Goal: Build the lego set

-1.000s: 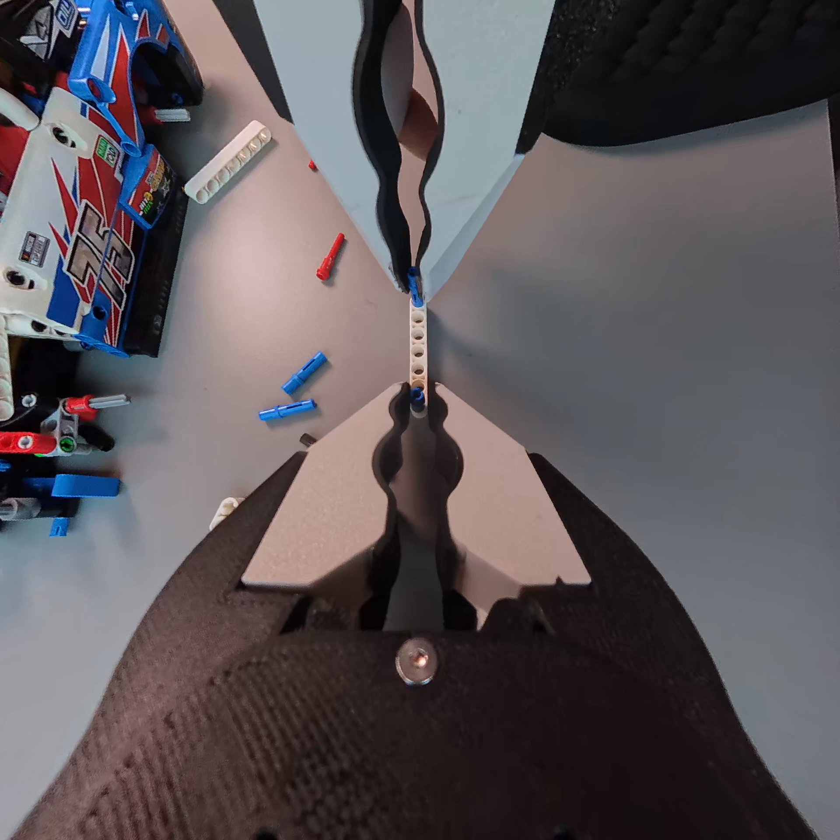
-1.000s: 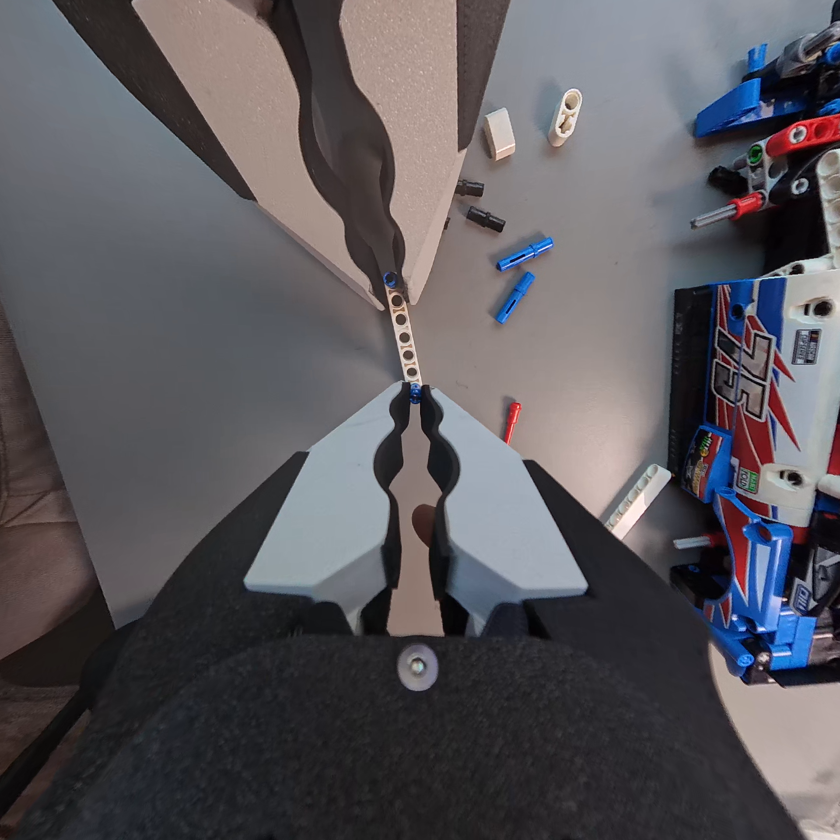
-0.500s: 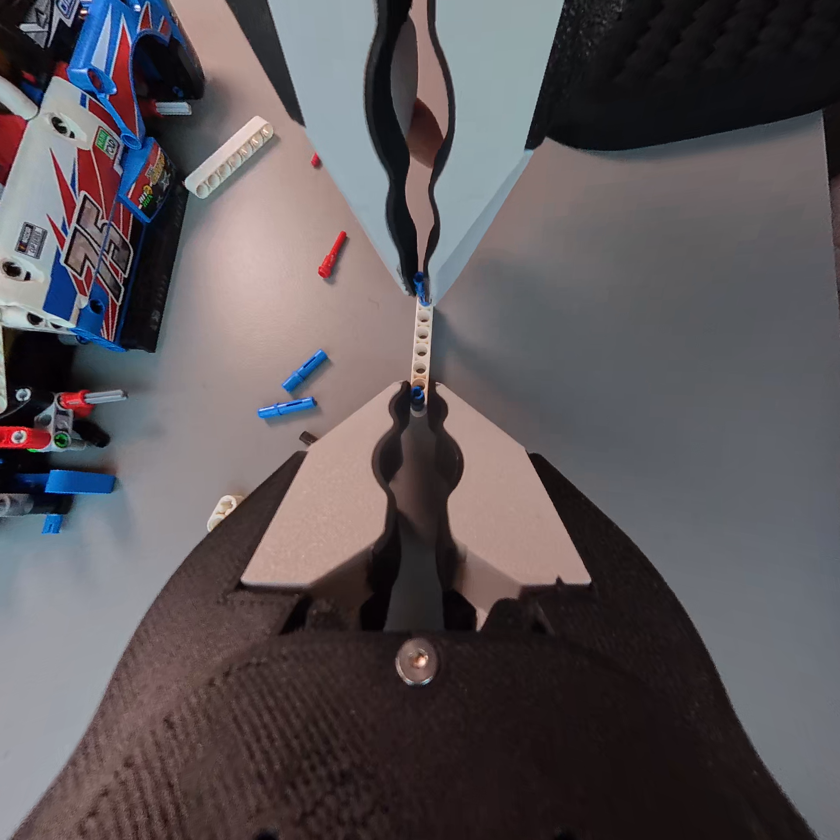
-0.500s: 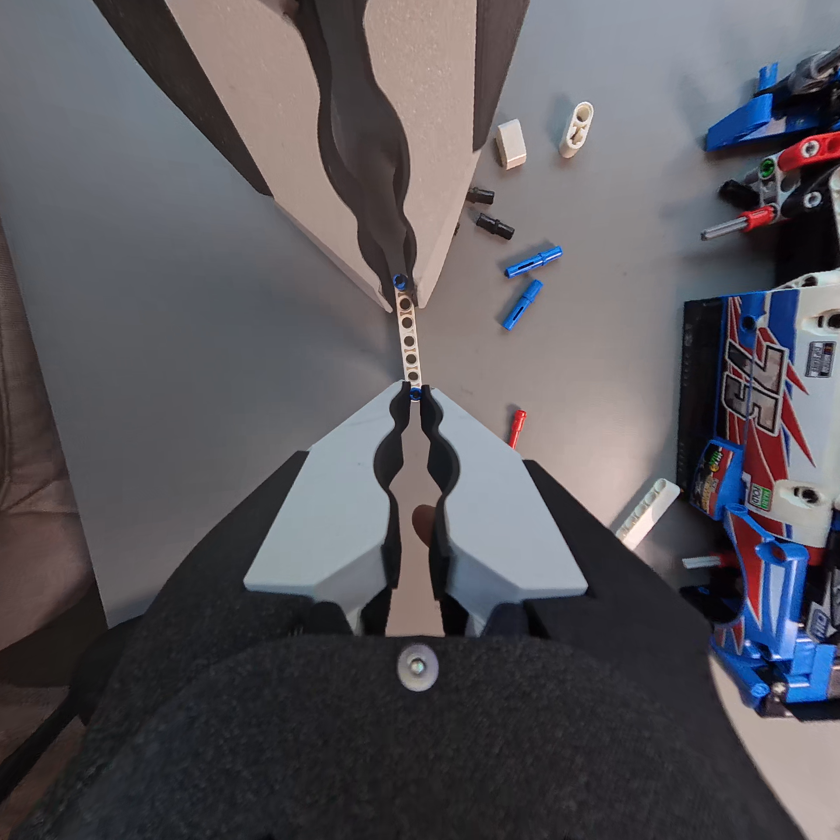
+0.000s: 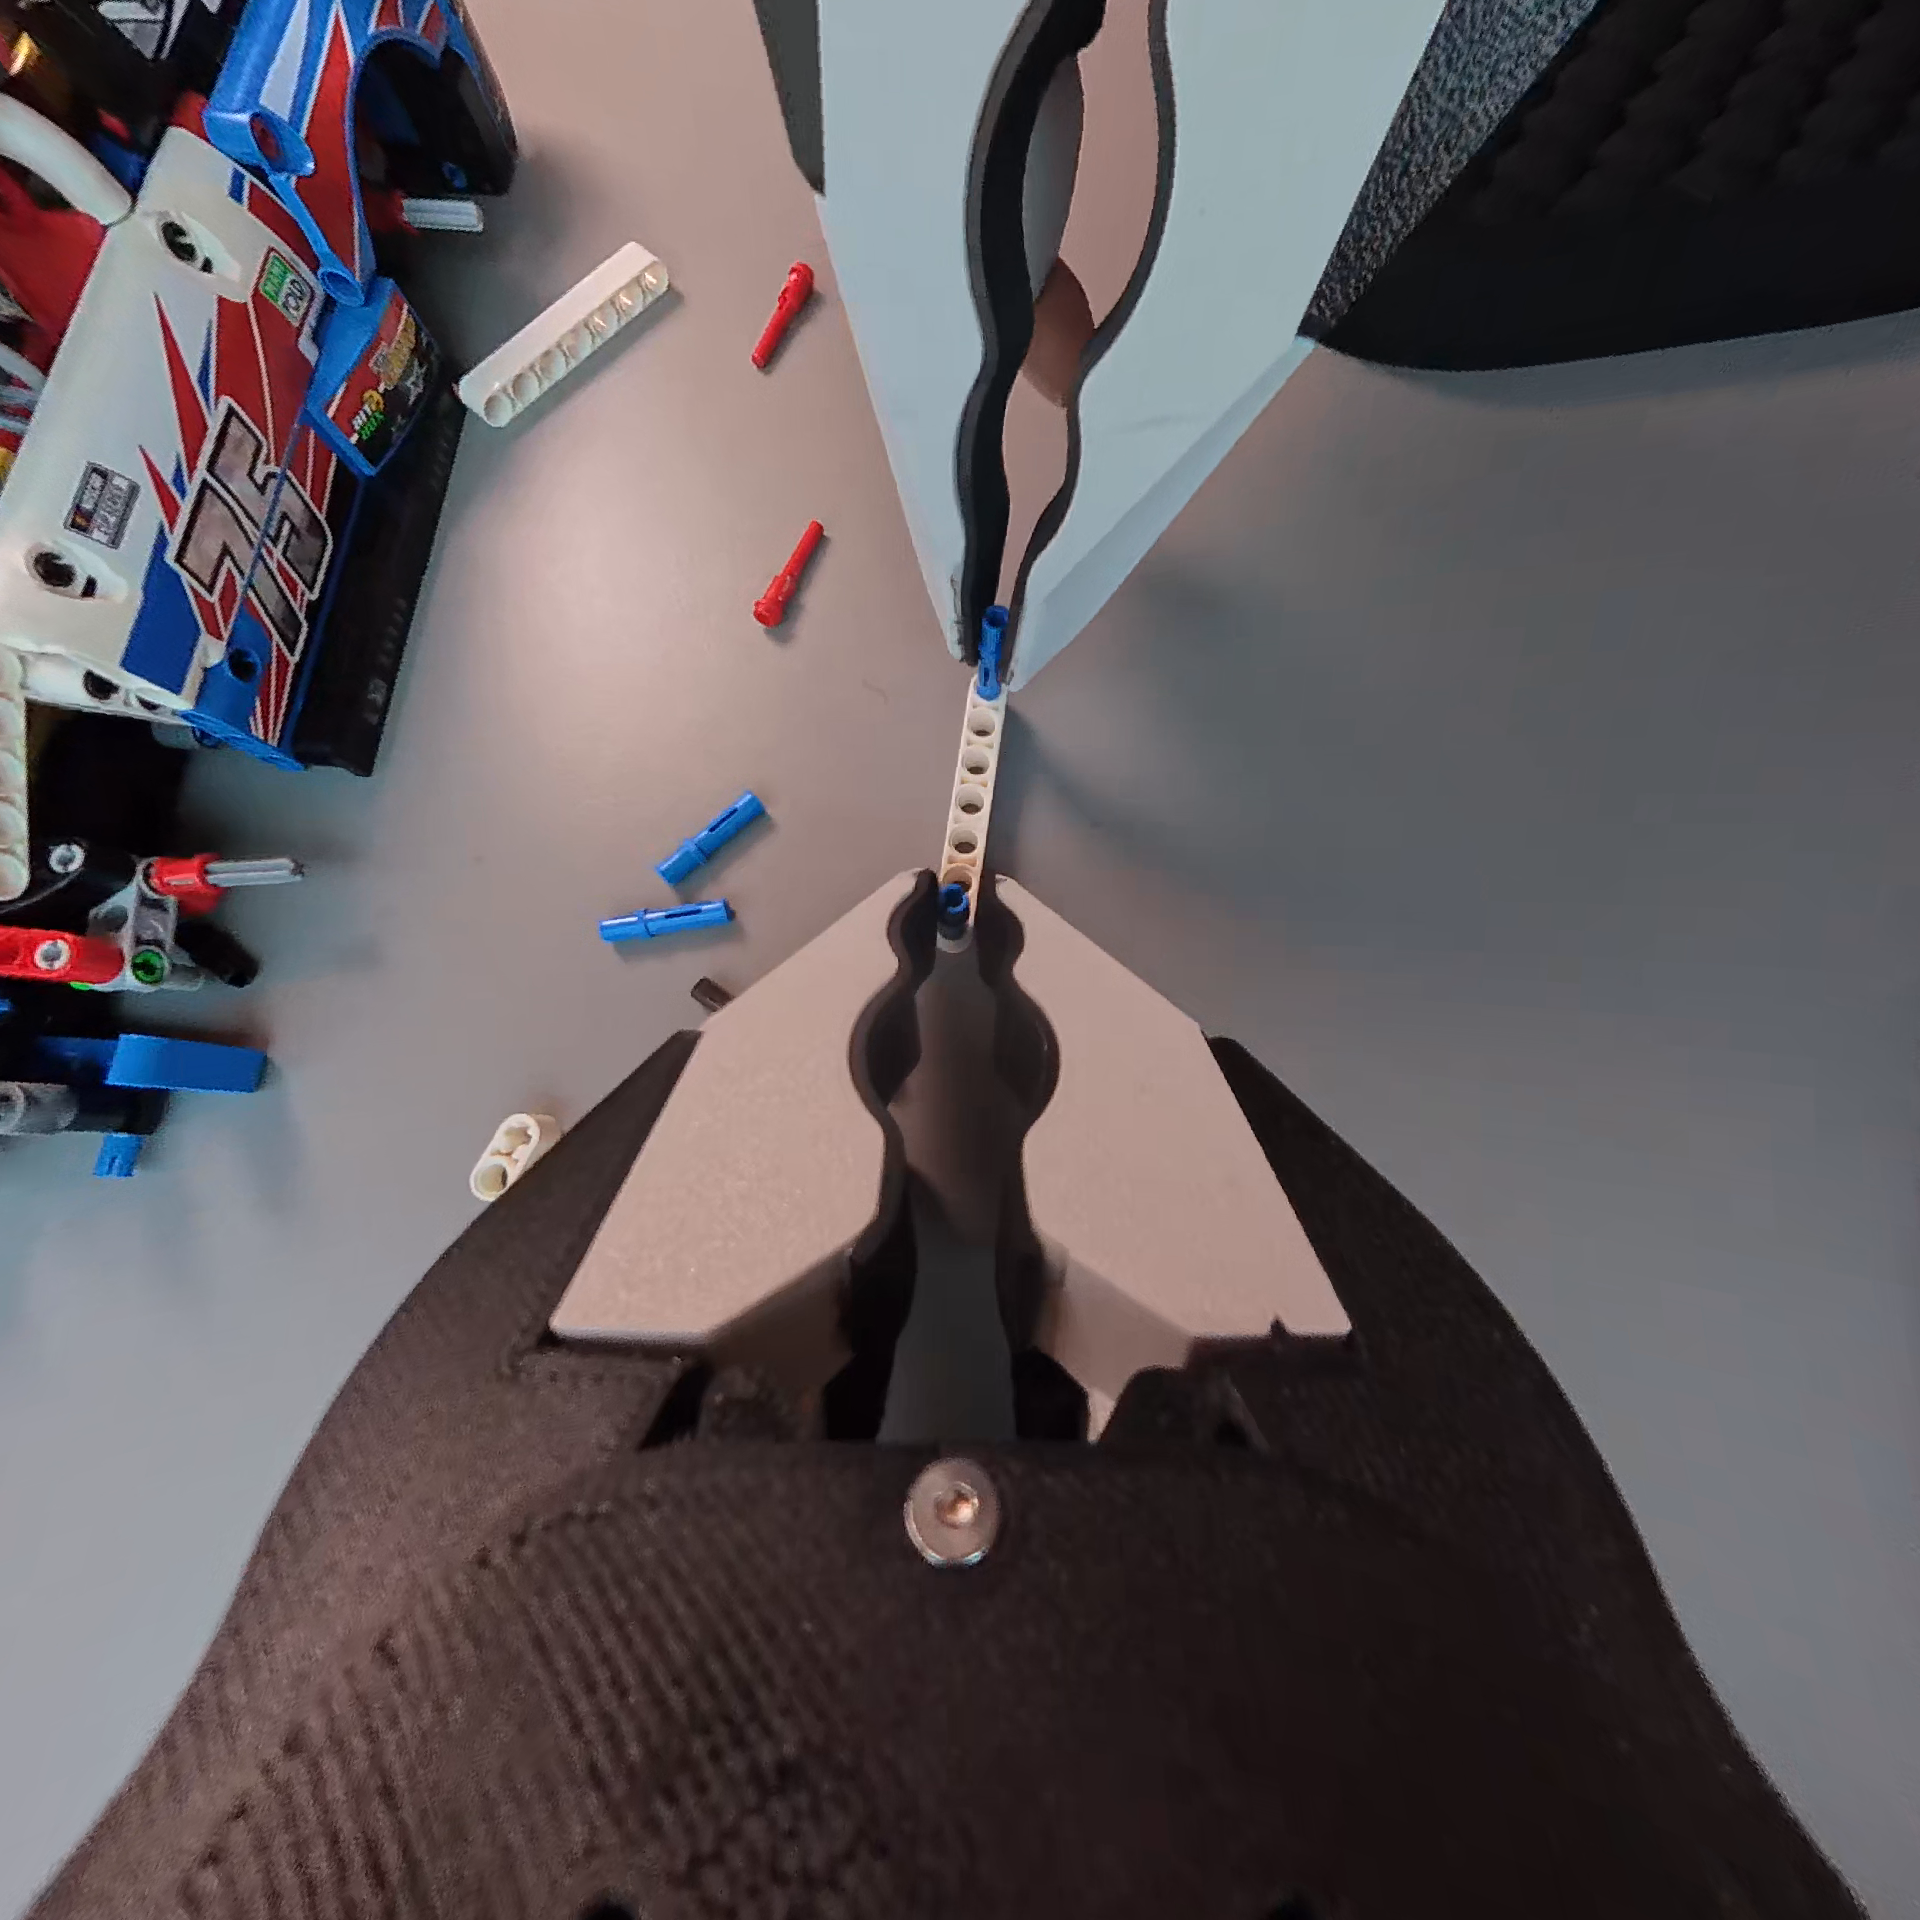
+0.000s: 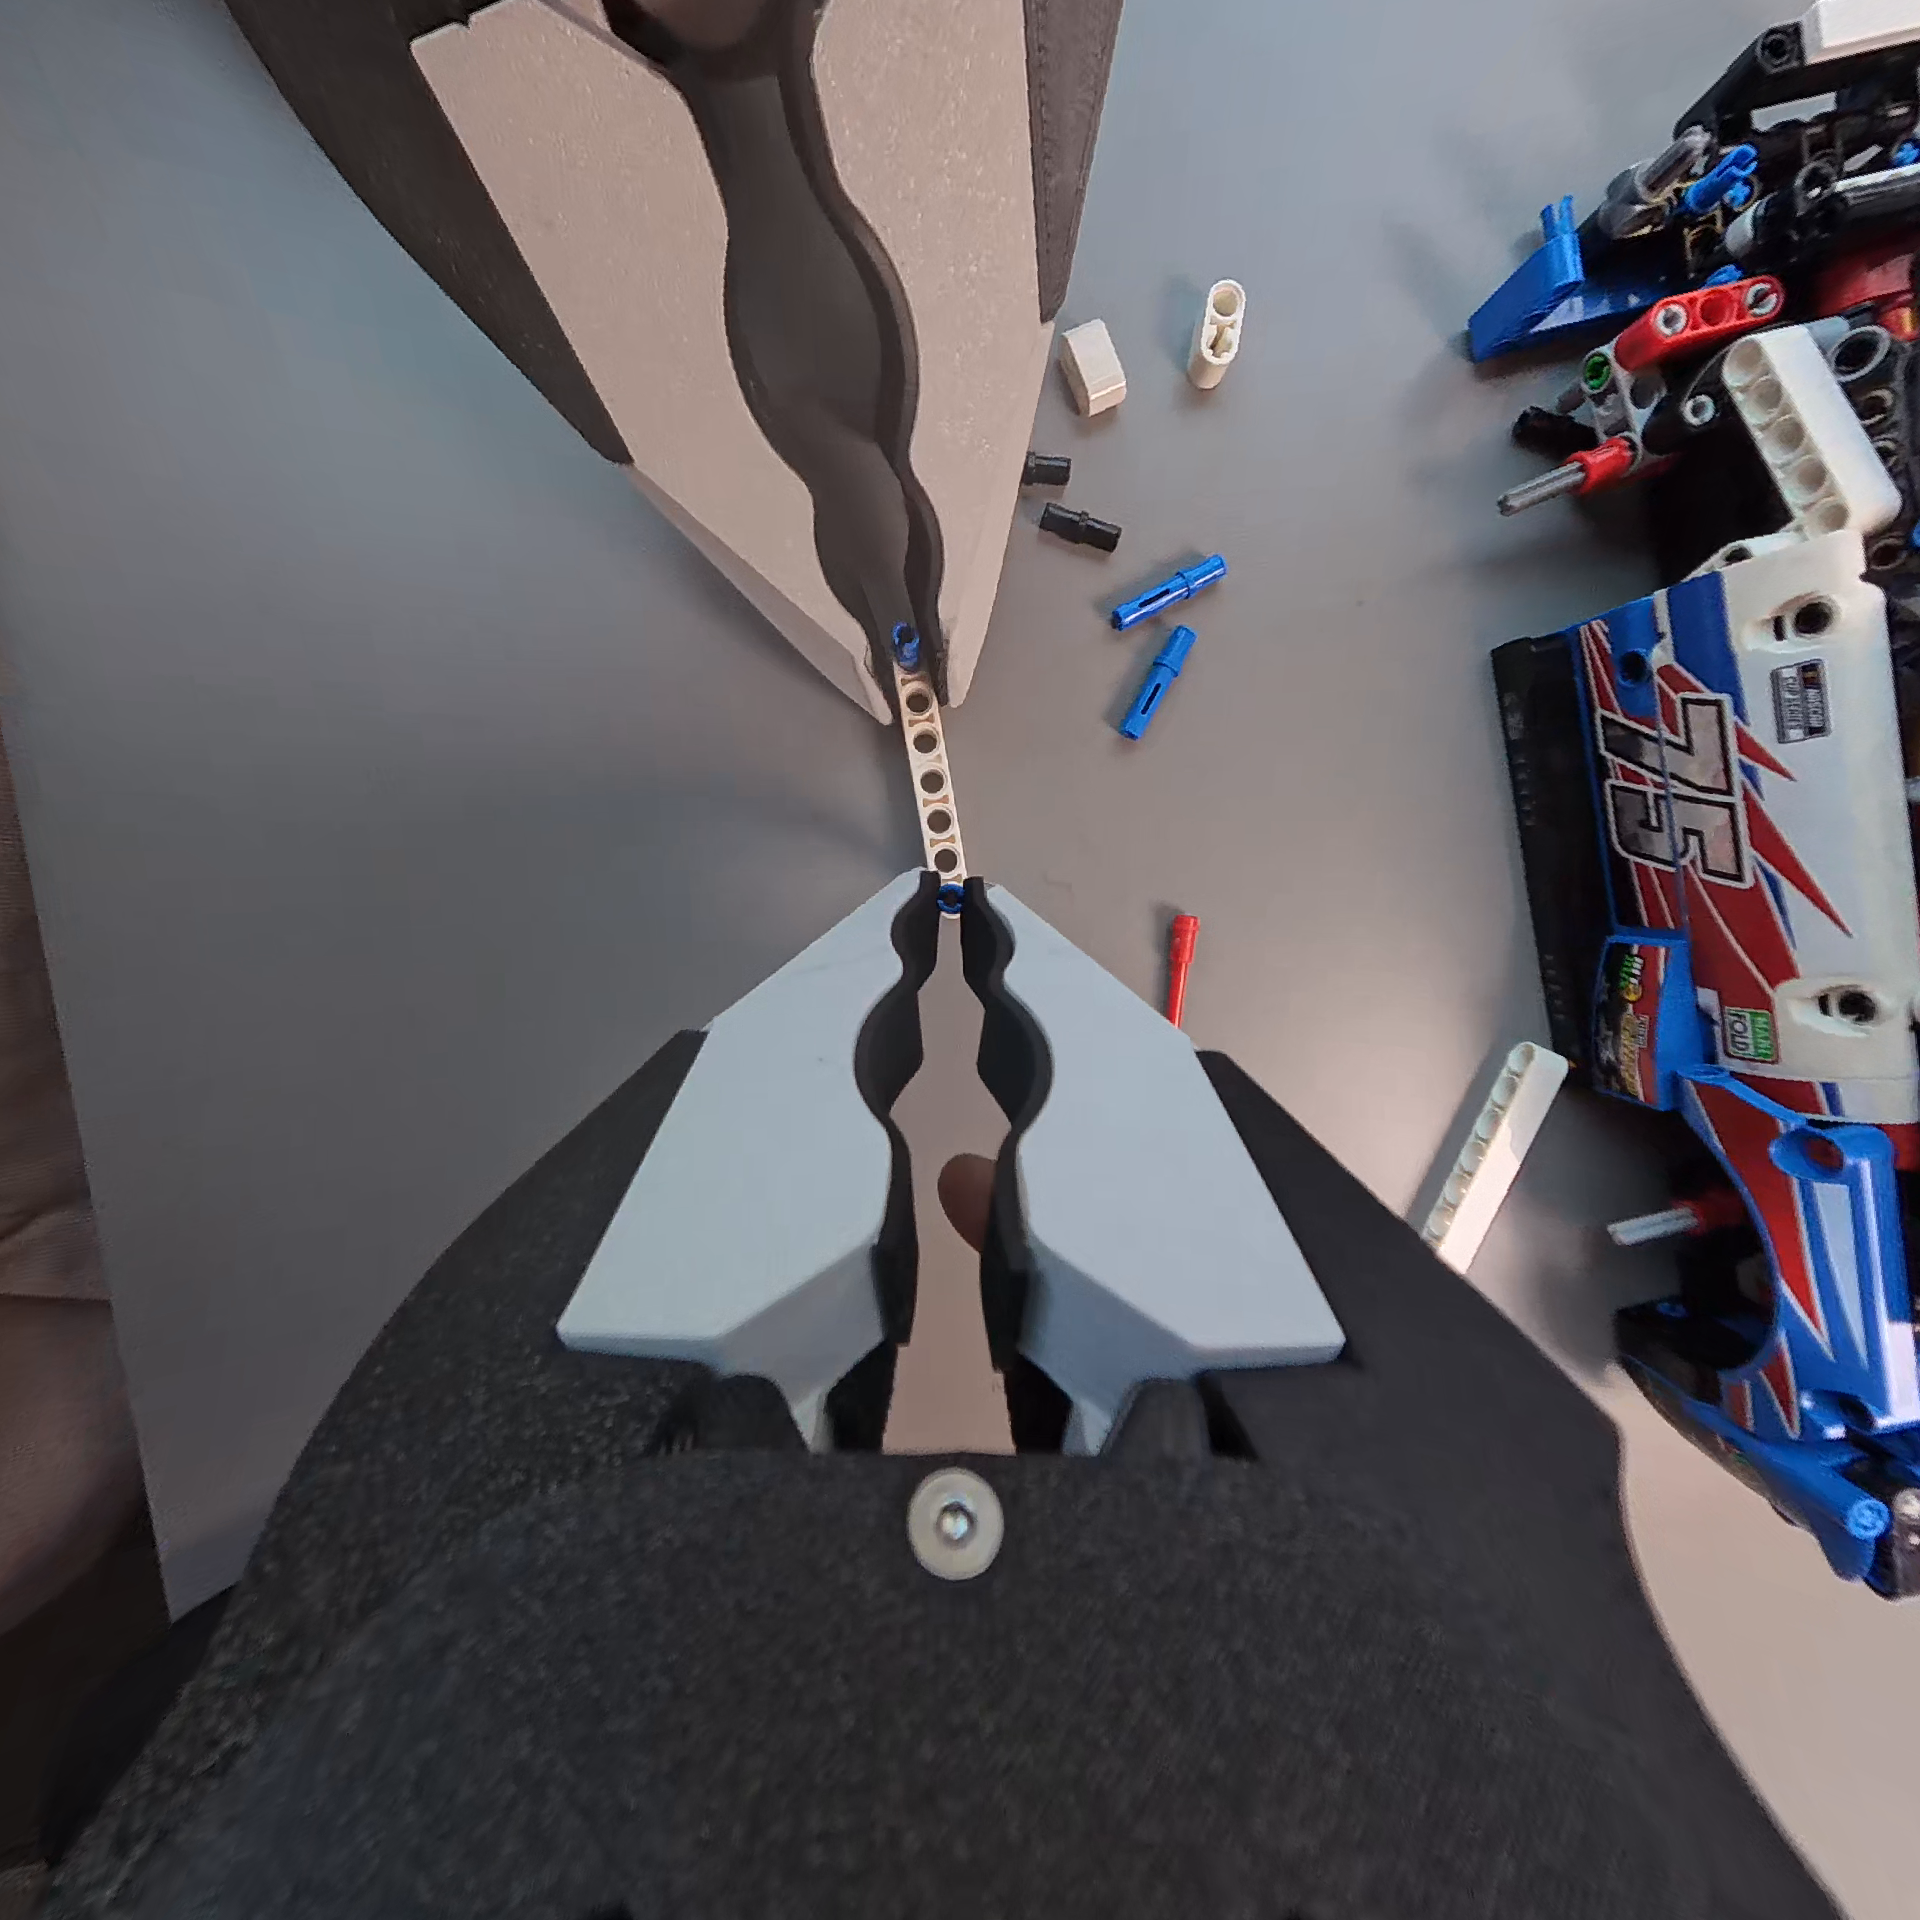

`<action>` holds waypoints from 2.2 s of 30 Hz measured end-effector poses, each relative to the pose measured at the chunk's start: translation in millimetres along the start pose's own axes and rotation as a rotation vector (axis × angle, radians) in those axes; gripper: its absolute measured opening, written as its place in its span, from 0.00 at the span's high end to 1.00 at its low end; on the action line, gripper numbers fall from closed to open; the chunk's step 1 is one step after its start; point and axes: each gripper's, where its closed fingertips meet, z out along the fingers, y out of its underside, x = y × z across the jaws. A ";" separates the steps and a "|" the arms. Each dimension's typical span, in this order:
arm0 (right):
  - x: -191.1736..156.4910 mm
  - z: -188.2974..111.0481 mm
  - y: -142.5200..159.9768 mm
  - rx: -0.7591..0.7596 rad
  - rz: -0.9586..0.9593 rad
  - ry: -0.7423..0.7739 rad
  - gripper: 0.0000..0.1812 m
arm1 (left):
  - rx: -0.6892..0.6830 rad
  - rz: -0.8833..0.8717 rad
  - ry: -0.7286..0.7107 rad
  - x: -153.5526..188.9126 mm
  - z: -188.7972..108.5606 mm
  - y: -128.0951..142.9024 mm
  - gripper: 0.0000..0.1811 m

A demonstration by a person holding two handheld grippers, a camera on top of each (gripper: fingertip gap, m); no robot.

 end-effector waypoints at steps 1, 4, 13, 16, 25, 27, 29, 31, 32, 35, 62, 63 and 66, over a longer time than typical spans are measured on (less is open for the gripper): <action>0.3 -0.2 0.3 0.007 0.005 -0.001 0.98 | 0.001 0.003 -0.001 0.0 -0.1 0.0 0.97; 1.5 -0.8 6.4 0.037 0.040 -0.004 0.98 | 0.002 0.004 -0.003 -0.1 -0.6 0.5 0.97; 3.3 -0.1 5.8 0.005 -0.014 0.042 0.98 | 0.000 0.014 -0.002 1.4 -0.5 0.5 0.97; 3.4 0.0 5.5 -0.039 -0.048 0.016 0.99 | 0.001 0.011 0.003 1.4 -0.5 0.4 0.97; 3.9 1.0 3.7 -0.182 -0.169 -0.029 0.99 | 0.003 0.015 0.001 1.3 -0.7 0.4 0.97; 7.0 2.0 2.3 -0.194 -0.171 -0.007 0.99 | 0.004 0.018 0.002 1.2 -0.9 0.5 0.97; 5.9 2.0 2.8 -0.213 -0.181 -0.013 0.98 | 0.004 0.023 0.004 1.4 -1.0 0.6 0.97; -2.6 7.8 4.4 -0.237 -0.191 -0.059 0.99 | 0.003 0.028 0.023 5.4 -0.5 0.3 0.97; 1.1 7.8 5.1 -0.257 -0.191 -0.045 0.98 | 0.002 0.031 0.010 4.0 -0.6 0.5 0.97; 5.2 8.8 3.1 -0.246 -0.160 -0.058 0.99 | 0.004 0.024 0.000 0.4 -1.2 1.2 0.97; 1.4 0.8 -1.9 -0.119 -0.067 -0.106 0.99 | 0.012 0.033 0.019 0.6 -1.6 1.6 0.97; 1.3 0.8 -1.6 -0.122 -0.068 -0.108 0.99 | 0.015 0.030 0.021 0.2 -1.8 1.3 0.97; 1.6 0.8 -2.1 -0.114 -0.064 -0.096 0.99 | 0.021 0.014 0.030 -0.3 -2.4 1.0 0.97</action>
